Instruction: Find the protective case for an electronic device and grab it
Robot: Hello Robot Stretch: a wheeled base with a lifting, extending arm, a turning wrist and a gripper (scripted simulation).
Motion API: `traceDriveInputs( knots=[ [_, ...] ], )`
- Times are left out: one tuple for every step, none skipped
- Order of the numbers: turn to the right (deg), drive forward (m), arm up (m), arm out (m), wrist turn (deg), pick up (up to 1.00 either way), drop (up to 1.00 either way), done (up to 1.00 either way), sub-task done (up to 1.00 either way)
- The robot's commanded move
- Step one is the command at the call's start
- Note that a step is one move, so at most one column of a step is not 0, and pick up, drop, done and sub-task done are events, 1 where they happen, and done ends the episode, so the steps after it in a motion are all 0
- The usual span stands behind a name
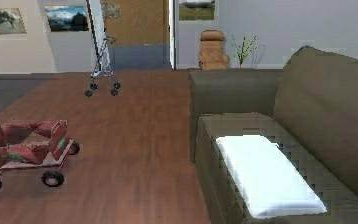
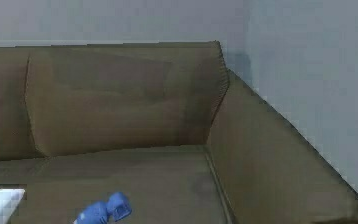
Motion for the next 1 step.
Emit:
traceDriveInputs(
  knots=[
    [-39.0,0.00,0.00,0.00,0.0,0.00,0.00,0.00,0.00]
  ],
)
